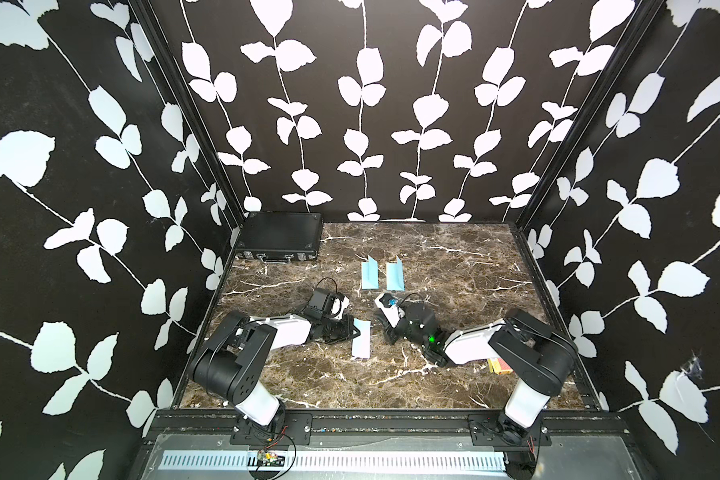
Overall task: Fold the square paper along the opposite sides
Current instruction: Smooth out the paper at the center of the board.
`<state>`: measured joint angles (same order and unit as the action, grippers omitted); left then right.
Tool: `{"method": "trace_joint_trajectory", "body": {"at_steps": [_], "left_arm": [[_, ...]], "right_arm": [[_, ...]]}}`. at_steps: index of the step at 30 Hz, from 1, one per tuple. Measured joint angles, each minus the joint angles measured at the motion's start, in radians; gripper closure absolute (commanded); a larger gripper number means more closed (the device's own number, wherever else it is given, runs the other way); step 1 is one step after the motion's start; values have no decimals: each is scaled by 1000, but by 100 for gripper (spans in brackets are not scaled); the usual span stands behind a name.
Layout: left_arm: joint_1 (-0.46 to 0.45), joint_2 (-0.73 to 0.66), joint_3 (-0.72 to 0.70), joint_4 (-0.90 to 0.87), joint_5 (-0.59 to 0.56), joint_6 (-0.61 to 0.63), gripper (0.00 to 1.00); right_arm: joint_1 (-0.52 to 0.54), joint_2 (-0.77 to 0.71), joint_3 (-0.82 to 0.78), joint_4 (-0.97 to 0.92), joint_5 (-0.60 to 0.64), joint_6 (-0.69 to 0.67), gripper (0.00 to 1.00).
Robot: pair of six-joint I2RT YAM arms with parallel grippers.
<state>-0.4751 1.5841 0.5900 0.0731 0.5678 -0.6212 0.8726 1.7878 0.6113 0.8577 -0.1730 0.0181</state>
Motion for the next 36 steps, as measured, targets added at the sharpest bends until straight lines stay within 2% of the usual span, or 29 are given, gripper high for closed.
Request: {"method": "trace_joint_trajectory", "body": {"at_steps": [6, 13, 18, 25, 36], "left_arm": [[-31, 12, 35, -42, -30, 68, 100], [-62, 19, 69, -87, -73, 143, 100], [-68, 20, 79, -104, -87, 172, 100], [-71, 33, 96, -115, -90, 196, 100], [-74, 31, 96, -116, -98, 200, 100]], "right_arm": [[-5, 40, 58, -187, -163, -117, 100], [-24, 47, 97, -306, -241, -201, 100], [-25, 69, 101, -288, -258, -204, 100], [-18, 45, 21, -203, -232, -186, 100], [1, -59, 7, -261, -239, -144, 100]]}}
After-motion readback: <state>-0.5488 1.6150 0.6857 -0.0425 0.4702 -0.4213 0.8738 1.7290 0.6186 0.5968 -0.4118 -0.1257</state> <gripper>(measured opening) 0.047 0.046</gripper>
